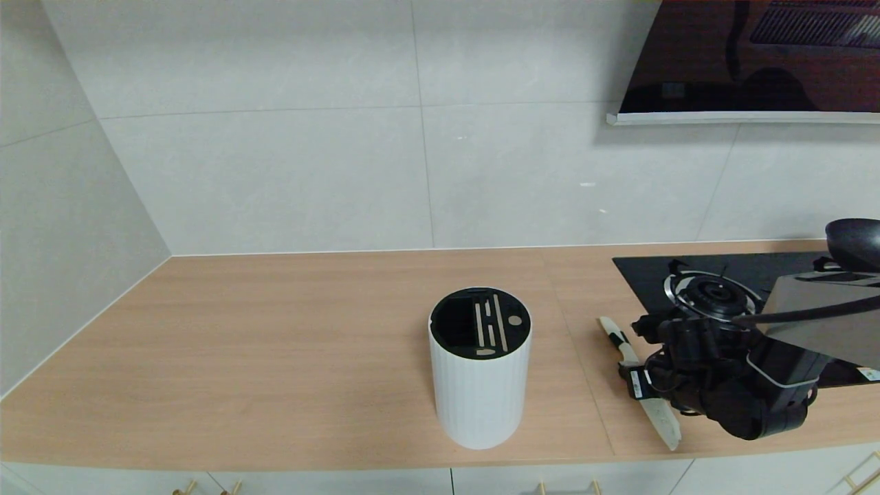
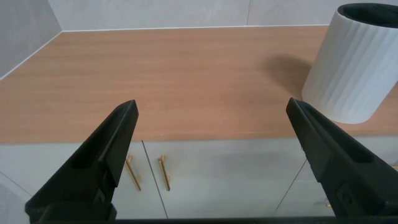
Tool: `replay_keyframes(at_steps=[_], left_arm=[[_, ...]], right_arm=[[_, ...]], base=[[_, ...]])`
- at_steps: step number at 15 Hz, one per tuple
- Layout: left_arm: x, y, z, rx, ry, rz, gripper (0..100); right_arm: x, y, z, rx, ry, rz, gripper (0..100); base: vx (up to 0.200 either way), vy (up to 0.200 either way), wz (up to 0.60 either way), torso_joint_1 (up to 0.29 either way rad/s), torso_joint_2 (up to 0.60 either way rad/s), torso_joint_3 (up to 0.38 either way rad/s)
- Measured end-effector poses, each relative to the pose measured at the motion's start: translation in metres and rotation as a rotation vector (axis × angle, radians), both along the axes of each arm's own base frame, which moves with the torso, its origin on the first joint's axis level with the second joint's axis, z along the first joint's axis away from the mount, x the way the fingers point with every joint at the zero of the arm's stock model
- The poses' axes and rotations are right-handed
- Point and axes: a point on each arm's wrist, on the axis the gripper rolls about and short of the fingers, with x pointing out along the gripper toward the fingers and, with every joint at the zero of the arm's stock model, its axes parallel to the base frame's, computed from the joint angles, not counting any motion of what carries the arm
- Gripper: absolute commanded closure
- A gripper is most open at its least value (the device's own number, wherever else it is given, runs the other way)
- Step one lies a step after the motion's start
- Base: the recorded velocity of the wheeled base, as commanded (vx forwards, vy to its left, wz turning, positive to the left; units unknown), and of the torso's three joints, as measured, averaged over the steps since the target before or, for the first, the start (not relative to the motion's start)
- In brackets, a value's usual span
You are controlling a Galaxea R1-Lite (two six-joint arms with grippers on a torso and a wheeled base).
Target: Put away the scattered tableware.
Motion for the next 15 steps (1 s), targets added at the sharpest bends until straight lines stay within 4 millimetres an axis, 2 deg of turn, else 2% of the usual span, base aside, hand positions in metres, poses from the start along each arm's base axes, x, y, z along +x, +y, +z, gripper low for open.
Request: replay_keyframes(at_steps=[3,5,8,11,15], left_arm=[[0.000,0.000,0.000,-0.001,0.000,0.000,0],[0.000,0.000,0.000,-0.001,0.000,0.000,0],[0.000,0.000,0.000,-0.001,0.000,0.000,0],[0.000,0.000,0.000,-0.001,0.000,0.001,0],[0.000,0.000,0.000,0.000,0.000,0.000,0]], right_arm=[[-0.002,0.000,0.004,0.001,-0.002,-0.003,100],[-0.005,-0.001,0.016,0.005,-0.026,-0.004,100],[-0.017,-0.002,0.049,0.023,-0.096,0.000,100],[-0.038,-0.001,0.081,0.038,-0.156,0.018,100],[-0.076,0.023,0.125,0.071,-0.274,0.118,100]], base=[[0.000,0.000,0.00,0.000,0.00,0.000],[0.000,0.000,0.00,0.000,0.00,0.000],[0.000,0.000,0.00,0.000,0.00,0.000],[0.000,0.000,0.00,0.000,0.00,0.000],[0.000,0.000,0.00,0.000,0.00,0.000]])
